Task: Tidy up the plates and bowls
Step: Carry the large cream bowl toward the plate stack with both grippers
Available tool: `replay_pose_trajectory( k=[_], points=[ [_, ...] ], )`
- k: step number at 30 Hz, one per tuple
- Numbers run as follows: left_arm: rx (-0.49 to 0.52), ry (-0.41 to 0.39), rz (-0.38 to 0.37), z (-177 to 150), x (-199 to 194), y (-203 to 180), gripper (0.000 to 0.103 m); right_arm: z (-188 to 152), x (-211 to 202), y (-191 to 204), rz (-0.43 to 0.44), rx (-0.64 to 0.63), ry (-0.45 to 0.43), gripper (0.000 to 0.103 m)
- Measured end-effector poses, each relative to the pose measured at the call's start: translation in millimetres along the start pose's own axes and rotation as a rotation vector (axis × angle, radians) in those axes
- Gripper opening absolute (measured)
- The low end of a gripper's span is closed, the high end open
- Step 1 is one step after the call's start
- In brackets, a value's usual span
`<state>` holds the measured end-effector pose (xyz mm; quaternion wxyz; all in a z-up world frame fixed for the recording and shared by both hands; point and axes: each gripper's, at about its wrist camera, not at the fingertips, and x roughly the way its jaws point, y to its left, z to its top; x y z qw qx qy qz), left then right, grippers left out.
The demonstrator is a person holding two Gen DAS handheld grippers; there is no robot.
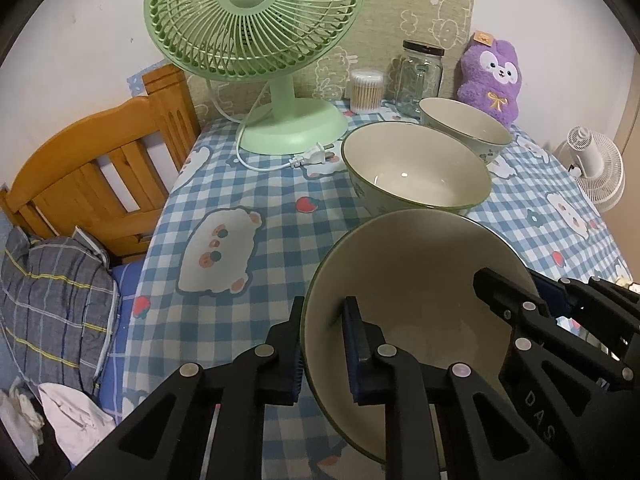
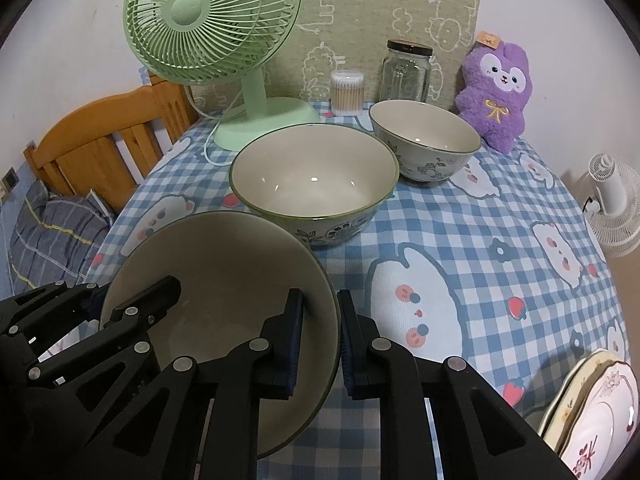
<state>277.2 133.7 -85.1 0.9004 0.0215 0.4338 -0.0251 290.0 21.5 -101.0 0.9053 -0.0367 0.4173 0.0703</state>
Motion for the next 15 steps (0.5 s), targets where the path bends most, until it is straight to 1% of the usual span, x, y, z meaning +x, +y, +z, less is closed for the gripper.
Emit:
replay_pose_trajectory(
  k=[7,15],
  points=[
    [-0.019,-0.007,0.01,-7.9,-20.0,-5.7,0.014,-6.0,-21.3,-0.3,0.003,-0.018,-0.017,0.019],
    [-0.041,-0.033,0.024,-19.1,-51.5,-19.1,0.014,-16.9,-56.7,-7.4,0.01,-0.042,-0.05,0.019]
  ],
)
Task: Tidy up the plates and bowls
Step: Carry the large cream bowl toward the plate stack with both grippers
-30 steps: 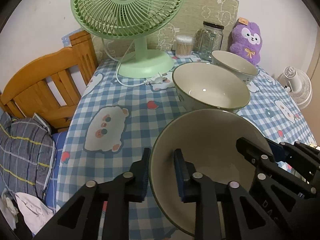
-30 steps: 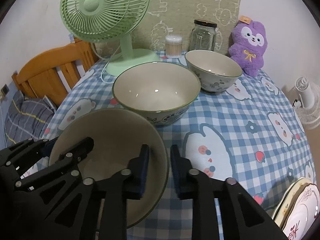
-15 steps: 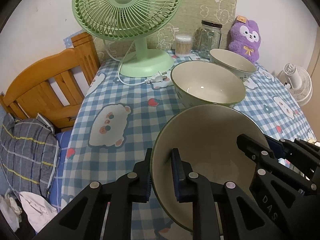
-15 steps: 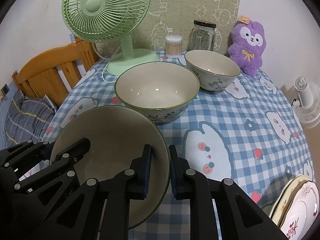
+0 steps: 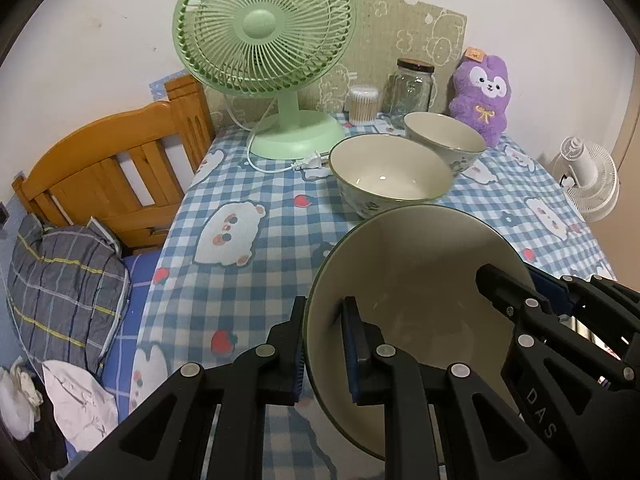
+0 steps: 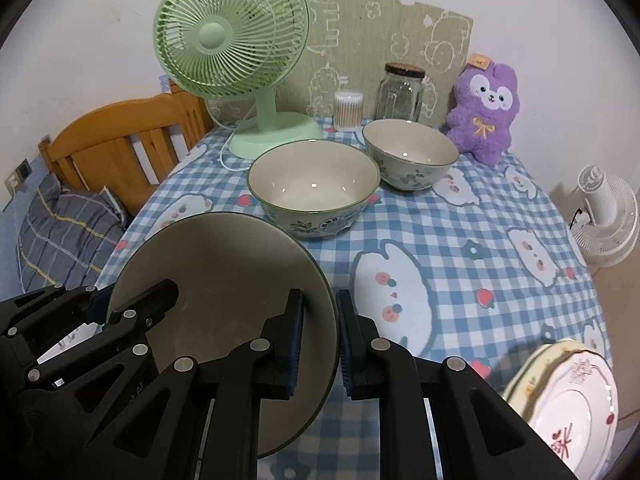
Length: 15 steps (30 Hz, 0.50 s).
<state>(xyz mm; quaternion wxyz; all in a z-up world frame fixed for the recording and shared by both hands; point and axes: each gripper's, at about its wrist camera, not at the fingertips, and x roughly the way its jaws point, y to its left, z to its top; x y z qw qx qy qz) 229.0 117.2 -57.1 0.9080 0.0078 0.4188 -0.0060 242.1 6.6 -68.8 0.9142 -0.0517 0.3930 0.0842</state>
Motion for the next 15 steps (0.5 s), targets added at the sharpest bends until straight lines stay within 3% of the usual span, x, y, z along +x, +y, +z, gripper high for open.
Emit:
replay_pose_trajectory(
  k=[15],
  points=[
    [-0.036,-0.022,0.015,-40.4,-45.1,-36.2,0.014,-39.5,-52.5,-24.6,0.015,-0.025,-0.018,0.019]
  ],
)
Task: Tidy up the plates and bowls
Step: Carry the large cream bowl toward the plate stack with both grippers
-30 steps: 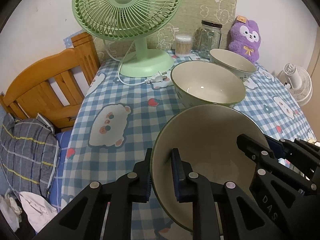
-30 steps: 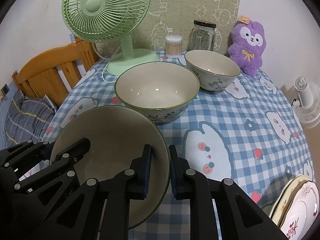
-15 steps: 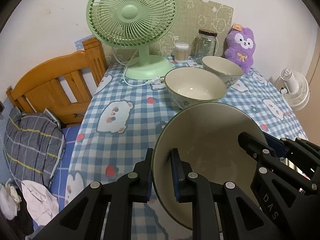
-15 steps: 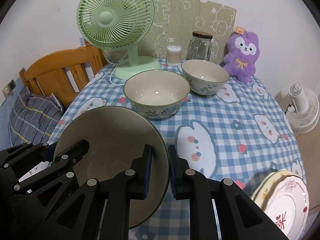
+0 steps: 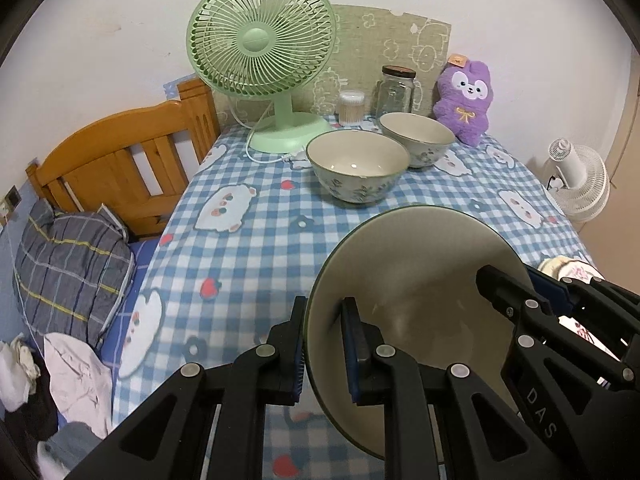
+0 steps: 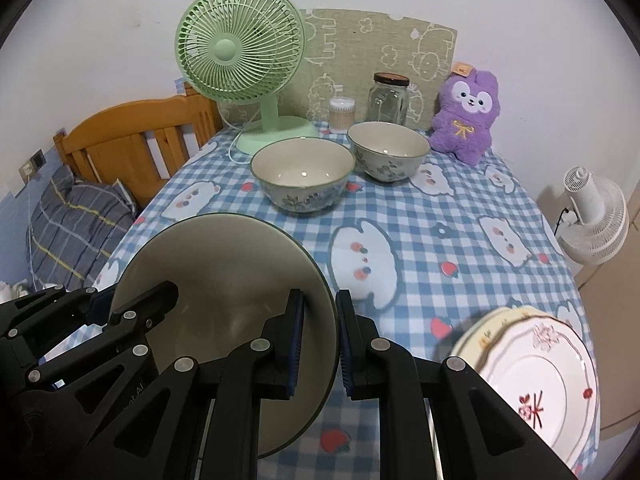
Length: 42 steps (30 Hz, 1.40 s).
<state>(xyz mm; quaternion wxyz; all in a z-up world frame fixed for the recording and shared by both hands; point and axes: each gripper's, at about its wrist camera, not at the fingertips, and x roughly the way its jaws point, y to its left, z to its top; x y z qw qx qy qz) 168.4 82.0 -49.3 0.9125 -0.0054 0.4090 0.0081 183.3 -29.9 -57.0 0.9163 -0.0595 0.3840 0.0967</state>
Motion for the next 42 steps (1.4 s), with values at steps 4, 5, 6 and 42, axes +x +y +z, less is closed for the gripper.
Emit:
replay_pose_trajectory(
  k=[4,5,6,42],
  points=[
    [-0.004,-0.001,0.004,-10.9,-6.5,-8.8,0.014,-11.9,-8.7,-5.5,0.004,-0.006,0.001,0.019],
    [-0.005,-0.001,0.005,-13.5,-7.5,-10.7,0.014,-15.1,-10.3,-7.5,0.005,-0.006,0.002,0.019],
    [-0.01,0.0,0.005,-17.0,-8.5,-13.3,0.014,-17.7,-11.9,-8.8,0.005,-0.007,0.002,0.019],
    [-0.024,0.097,-0.017,-52.3,6.7,-38.1,0.014,-55.4,-2.2,-31.2,0.016,0.014,0.098,0.019]
  ],
)
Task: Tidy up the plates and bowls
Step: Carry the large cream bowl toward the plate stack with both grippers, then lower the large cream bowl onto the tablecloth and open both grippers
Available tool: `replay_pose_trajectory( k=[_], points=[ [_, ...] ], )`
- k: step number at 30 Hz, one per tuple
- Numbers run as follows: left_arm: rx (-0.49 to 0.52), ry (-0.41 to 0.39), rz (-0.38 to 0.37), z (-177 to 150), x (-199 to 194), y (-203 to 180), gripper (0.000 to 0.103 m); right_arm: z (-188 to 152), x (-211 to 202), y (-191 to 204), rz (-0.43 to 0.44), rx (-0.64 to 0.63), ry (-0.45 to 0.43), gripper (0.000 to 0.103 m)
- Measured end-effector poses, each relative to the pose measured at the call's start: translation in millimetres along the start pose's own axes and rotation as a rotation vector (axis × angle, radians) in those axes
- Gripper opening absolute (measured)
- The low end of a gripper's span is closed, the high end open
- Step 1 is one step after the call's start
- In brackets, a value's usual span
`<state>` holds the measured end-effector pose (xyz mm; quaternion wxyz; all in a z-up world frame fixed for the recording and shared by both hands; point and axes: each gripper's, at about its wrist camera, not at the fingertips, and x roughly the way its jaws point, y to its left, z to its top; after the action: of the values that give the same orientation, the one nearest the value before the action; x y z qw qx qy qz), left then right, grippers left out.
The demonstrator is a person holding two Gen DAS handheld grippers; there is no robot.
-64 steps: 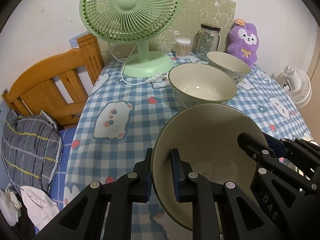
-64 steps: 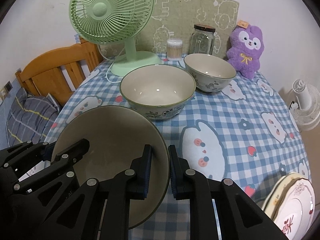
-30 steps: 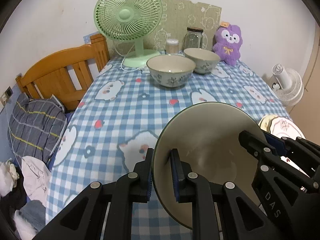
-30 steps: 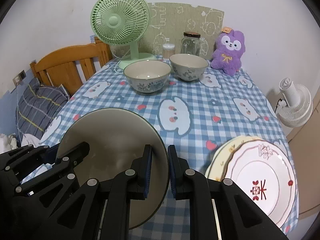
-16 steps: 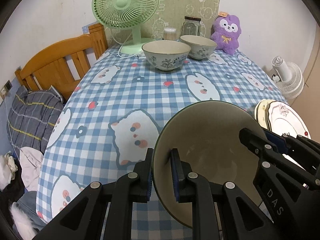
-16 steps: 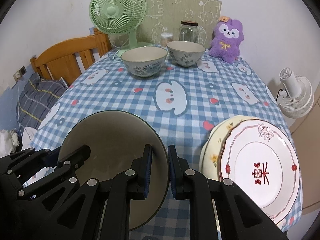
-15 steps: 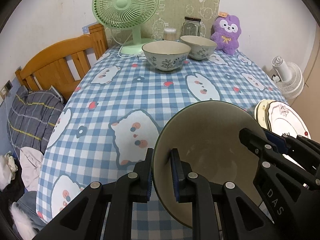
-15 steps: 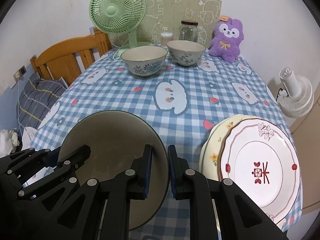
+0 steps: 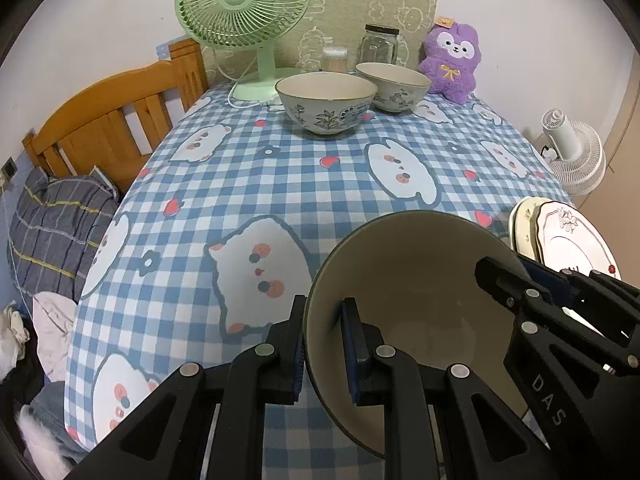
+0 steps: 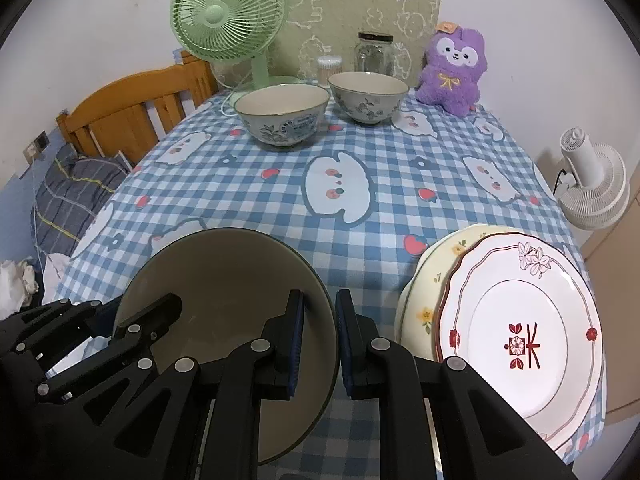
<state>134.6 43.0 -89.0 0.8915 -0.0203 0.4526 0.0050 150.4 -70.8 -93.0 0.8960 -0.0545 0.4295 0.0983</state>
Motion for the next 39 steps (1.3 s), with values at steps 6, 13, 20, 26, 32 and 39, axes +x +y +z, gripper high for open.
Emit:
replay_pose_trajectory(
  k=[6,13,20,26,32,39],
  points=[
    [0.007,-0.011,0.001,4.9,3.4,0.0,0.015,5.6,5.7,-3.1,-0.002,0.009,0.002,0.019],
    [-0.003,-0.004,-0.007,6.1,3.8,1.5,0.027,5.8,4.7,-3.1,0.008,0.021,-0.004,0.02],
    [-0.021,-0.036,0.009,5.0,-8.9,6.7,0.045,4.6,-11.4,6.7,-0.058,-0.018,-0.055,0.036],
    [-0.027,-0.072,0.009,9.3,-27.7,18.6,0.057,12.4,-32.2,-0.5,-0.04,0.041,-0.1,0.057],
    [-0.048,-0.153,0.033,15.1,-56.6,29.1,0.074,18.8,-54.5,-2.6,0.006,0.094,-0.094,0.064],
    [-0.061,-0.234,0.045,19.8,-89.1,35.5,0.086,25.0,-90.4,-0.8,-0.019,0.078,-0.178,0.072]
  ],
)
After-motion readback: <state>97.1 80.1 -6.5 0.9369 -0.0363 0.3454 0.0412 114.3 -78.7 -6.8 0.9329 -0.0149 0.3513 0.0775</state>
